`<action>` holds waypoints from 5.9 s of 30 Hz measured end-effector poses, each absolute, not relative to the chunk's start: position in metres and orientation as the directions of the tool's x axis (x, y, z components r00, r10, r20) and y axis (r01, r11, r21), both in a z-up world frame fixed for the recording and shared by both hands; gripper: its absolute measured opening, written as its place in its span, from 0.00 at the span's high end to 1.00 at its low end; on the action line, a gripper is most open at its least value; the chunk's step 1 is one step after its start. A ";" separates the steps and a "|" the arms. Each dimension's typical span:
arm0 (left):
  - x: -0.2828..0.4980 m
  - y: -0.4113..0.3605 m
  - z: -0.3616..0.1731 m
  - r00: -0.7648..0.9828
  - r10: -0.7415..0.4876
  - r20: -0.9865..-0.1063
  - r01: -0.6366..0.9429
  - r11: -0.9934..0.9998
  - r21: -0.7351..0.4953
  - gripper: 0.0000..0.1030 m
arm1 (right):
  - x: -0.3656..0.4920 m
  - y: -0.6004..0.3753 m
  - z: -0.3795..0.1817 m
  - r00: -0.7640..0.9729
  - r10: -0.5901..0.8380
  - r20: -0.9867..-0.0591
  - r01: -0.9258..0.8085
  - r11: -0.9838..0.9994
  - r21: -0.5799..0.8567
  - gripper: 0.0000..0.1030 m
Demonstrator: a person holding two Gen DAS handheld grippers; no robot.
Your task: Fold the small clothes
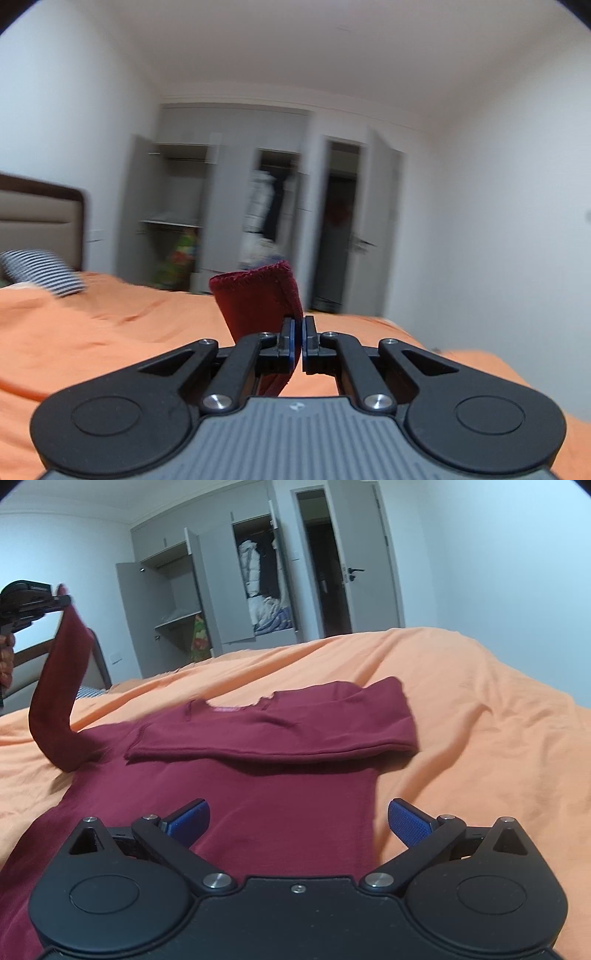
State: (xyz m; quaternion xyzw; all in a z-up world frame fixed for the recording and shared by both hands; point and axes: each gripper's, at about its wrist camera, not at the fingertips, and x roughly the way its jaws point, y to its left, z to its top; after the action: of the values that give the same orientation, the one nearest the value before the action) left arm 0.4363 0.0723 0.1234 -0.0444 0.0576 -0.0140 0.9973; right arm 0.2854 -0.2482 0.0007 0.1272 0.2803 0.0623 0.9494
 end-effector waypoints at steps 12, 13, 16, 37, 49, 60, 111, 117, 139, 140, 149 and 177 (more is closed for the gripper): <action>0.462 -0.072 0.005 0.878 -0.256 -0.404 0.285 0.958 0.013 0.98 | 0.273 -0.286 -0.006 0.841 0.098 -0.533 0.055 0.963 0.264 0.01; 0.461 -0.076 -0.003 0.871 -0.261 -0.416 0.294 0.956 0.016 0.98 | 0.271 -0.289 -0.007 0.840 0.091 -0.535 0.064 0.962 0.264 0.01; 0.457 -0.083 -0.019 0.849 -0.277 -0.449 0.320 0.947 0.021 0.97 | 0.269 -0.296 -0.010 0.836 0.076 -0.544 0.084 0.961 0.263 0.01; 0.392 0.026 0.015 0.874 -0.148 -0.462 0.130 0.989 -0.072 0.01 | 0.342 -0.264 0.002 0.810 0.317 -0.494 -0.120 0.913 0.389 0.01; 0.397 0.162 0.007 0.817 0.169 -0.551 -0.257 0.963 -0.085 0.00 | 0.465 -0.193 -0.014 0.752 0.359 -0.553 -0.150 0.910 0.387 0.51; 0.412 0.152 -0.006 0.834 0.133 -0.535 -0.213 0.973 -0.090 0.00 | 0.422 -0.218 0.014 0.880 0.171 -0.443 -0.043 0.958 0.284 0.93; 0.272 0.097 -0.043 0.744 0.204 -0.636 -0.246 0.969 0.022 0.00 | 0.244 -0.231 -0.024 0.772 0.033 -0.635 -0.038 0.999 0.006 0.01; 0.237 0.091 -0.041 0.750 0.207 -0.628 -0.206 0.976 0.076 0.01 | 0.196 -0.244 -0.029 0.791 0.049 -0.610 -0.043 0.999 0.024 0.01; 0.154 0.008 -0.022 0.791 -0.078 -0.606 0.125 0.992 0.035 0.00 | 0.088 -0.176 -0.015 0.766 0.365 -0.530 -0.550 0.799 -0.244 0.01; 0.153 0.007 -0.023 0.790 -0.084 -0.608 0.130 0.991 0.033 0.00 | 0.089 -0.173 -0.020 0.778 0.318 -0.541 -0.527 0.800 -0.287 0.01; 0.127 0.005 -0.018 0.820 -0.162 -0.549 0.194 0.981 -0.001 0.00 | 0.076 -0.172 -0.024 0.857 0.258 -0.447 -0.452 0.793 -0.409 0.33; 0.115 0.002 -0.039 0.891 -0.022 -0.453 0.155 0.954 0.258 0.07 | 0.080 -0.189 0.023 0.868 0.361 -0.342 -0.431 0.889 -0.156 0.89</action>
State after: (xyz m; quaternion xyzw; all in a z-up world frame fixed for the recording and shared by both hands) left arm 0.1146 0.0016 -0.0389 0.1450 0.2289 -0.0460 0.9615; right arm 0.0802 -0.1887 0.0226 -0.1142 0.1535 0.2064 0.9596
